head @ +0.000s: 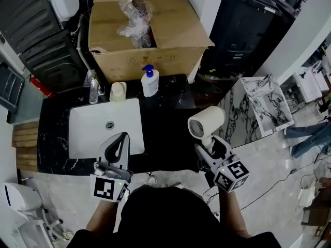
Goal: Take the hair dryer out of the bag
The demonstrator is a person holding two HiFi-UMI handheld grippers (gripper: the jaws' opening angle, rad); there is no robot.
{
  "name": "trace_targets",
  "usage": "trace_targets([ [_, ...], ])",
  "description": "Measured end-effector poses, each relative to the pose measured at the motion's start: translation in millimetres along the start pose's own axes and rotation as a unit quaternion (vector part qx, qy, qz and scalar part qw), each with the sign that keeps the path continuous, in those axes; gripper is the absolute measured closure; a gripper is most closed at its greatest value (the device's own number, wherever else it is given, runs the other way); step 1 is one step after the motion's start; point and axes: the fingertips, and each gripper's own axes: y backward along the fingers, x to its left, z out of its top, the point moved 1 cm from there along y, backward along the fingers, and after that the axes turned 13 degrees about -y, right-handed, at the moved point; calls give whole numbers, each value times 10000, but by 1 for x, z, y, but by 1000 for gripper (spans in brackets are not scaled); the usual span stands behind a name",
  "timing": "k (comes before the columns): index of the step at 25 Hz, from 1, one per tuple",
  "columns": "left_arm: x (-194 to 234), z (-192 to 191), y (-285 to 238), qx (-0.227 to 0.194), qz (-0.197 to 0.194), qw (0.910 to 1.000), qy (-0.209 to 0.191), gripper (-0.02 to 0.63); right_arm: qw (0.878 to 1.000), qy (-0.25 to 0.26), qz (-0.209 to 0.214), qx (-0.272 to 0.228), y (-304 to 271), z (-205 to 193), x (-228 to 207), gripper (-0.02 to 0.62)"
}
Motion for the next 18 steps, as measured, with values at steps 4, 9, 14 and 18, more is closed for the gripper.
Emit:
trace_targets([
  [4, -5, -3, -6, 41, -37, 10000, 49, 586, 9999, -73, 76, 41, -4, -3, 3, 346],
  [9, -7, -4, -7, 97, -45, 9999, 77, 586, 9998, -94, 162, 16, -7, -2, 9, 345],
  [14, -5, -5, -4, 38, 0, 10000, 32, 586, 9998, -58, 164, -17, -7, 1, 9, 346],
  [18, -6, -5, -5, 36, -18, 10000, 51, 586, 9997, -158, 183, -24, -7, 1, 10, 345],
])
